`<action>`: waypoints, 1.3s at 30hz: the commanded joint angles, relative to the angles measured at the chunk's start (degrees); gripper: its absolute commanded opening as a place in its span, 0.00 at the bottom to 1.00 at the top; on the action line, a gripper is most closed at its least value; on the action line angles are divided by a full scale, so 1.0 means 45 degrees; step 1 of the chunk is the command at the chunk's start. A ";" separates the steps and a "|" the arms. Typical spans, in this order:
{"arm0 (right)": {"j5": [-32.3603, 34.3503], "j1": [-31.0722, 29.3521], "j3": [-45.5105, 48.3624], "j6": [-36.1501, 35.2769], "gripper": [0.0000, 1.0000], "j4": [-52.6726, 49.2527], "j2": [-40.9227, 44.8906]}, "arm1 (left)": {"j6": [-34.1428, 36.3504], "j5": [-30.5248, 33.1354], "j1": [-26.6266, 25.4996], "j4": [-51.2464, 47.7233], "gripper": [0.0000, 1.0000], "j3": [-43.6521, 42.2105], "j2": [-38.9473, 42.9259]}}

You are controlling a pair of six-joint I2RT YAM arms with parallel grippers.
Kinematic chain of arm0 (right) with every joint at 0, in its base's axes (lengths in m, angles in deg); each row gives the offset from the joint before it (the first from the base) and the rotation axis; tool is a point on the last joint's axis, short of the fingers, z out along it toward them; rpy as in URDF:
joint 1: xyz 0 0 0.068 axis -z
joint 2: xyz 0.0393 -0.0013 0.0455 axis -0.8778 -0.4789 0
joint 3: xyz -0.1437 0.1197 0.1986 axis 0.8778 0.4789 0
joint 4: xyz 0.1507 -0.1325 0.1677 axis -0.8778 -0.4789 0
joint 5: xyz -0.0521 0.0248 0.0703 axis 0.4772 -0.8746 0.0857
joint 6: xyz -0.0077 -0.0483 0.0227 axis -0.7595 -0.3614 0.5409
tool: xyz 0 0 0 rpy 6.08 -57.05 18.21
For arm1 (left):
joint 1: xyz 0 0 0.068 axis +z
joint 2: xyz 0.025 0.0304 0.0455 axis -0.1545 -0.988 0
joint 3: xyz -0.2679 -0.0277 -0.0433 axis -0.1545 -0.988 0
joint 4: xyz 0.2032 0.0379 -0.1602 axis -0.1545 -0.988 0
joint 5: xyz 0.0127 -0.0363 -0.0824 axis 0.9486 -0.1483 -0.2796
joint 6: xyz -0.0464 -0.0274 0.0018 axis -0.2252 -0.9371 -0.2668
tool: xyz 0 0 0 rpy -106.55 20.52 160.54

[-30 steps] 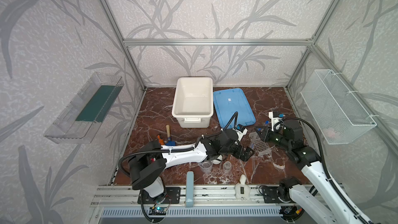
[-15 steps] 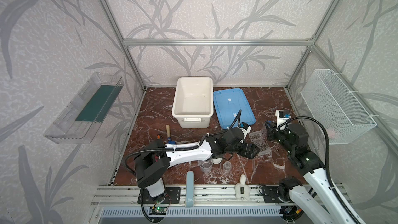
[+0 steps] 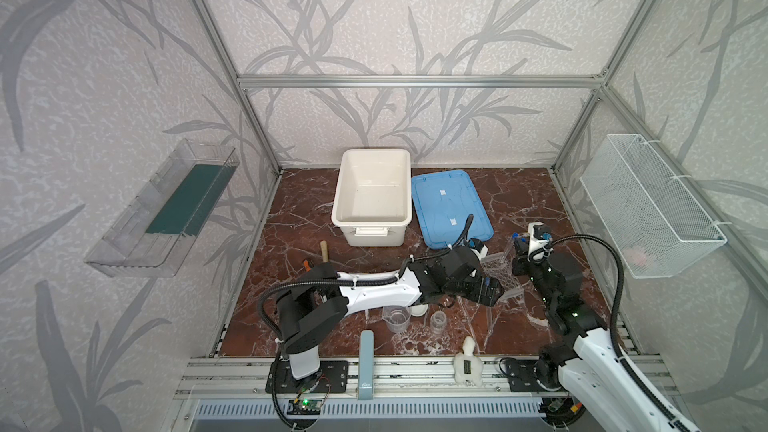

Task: Organize the chemistry lab equipment
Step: 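Lower the tube into the clear rack with the right gripper while the left withdraws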

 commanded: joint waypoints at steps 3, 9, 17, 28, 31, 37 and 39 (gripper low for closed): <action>0.0299 -0.0048 0.0253 -0.0251 0.17 0.1610 -0.0136 | -0.0065 -0.0098 -0.0095 -0.0381 0.99 0.0506 -0.0403; 0.0489 -0.0047 0.0542 -0.0330 0.17 0.2200 -0.0694 | -0.0069 -0.0217 -0.0094 -0.0365 0.99 0.0564 -0.0566; 0.0843 -0.0045 0.0840 -0.0399 0.17 0.2282 -0.0793 | -0.0002 -0.0284 -0.0109 -0.0375 0.99 0.0584 -0.0654; 0.0814 -0.0048 0.1511 -0.0308 0.18 0.3296 -0.1546 | -0.0011 -0.0315 -0.0102 -0.0267 0.99 0.0487 -0.0718; 0.0939 -0.0047 0.1664 -0.0335 0.18 0.3426 -0.1636 | -0.0012 -0.0322 -0.0103 -0.0221 0.99 0.0448 -0.0740; 0.0790 -0.0028 0.2063 -0.0519 0.25 0.3758 -0.1863 | -0.0069 -0.0299 -0.0106 -0.0136 0.99 0.0394 -0.0775; 0.0790 -0.0033 0.2046 -0.0491 0.28 0.3662 -0.1805 | -0.0090 -0.0192 -0.0095 -0.0204 0.99 0.0350 -0.0728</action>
